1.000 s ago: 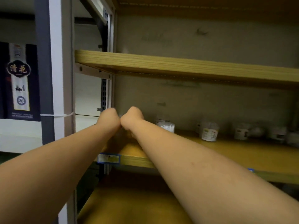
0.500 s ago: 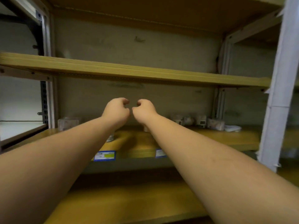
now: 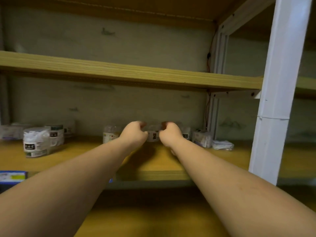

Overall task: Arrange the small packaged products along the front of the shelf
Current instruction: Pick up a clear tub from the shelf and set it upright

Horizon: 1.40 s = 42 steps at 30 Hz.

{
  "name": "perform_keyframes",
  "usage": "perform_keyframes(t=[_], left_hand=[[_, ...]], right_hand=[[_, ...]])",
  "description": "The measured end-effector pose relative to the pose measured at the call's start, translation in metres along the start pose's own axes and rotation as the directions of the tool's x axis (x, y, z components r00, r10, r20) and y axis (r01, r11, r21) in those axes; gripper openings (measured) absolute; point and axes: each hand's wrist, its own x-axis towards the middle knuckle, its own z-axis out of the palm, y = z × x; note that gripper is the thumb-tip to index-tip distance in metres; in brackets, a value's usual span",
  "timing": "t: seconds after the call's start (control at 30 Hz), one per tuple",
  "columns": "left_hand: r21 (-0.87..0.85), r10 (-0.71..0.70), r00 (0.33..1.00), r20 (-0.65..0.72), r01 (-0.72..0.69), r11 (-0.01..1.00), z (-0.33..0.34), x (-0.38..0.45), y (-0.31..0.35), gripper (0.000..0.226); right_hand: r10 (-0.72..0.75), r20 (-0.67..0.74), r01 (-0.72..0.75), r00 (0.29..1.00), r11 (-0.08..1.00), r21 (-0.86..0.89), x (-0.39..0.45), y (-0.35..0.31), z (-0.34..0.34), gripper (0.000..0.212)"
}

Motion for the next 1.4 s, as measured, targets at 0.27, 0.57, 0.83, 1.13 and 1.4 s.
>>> perform_keyframes(t=[0.27,0.57,0.83,1.13,1.4], left_hand=[[0.044,-0.206,0.976,-0.064,0.209,0.977,0.052,0.026,0.006,0.05],[0.159,-0.292,0.956,0.013,0.286,0.945,0.075,0.063,0.001,0.029],[-0.034,-0.353,0.936,0.007,0.353,0.935,0.079,0.063,-0.002,0.023],[-0.058,-0.302,0.953,-0.031,0.3,0.952,0.073,0.054,-0.006,0.027],[-0.121,-0.284,0.952,-0.112,0.27,0.955,0.053,0.032,-0.011,0.028]], right_hand=[[0.042,0.245,-0.041,0.969,0.999,-0.008,0.039,0.033,-0.016,0.028],[0.093,0.329,-0.1,0.94,0.995,0.005,0.066,0.052,0.0,0.028],[0.112,0.328,-0.144,0.938,0.987,0.077,0.074,0.054,0.004,0.023],[0.114,0.308,-0.161,0.945,0.978,0.132,0.081,0.06,0.011,0.02],[0.073,0.29,-0.149,0.954,0.957,0.249,0.073,0.058,0.005,0.022]])
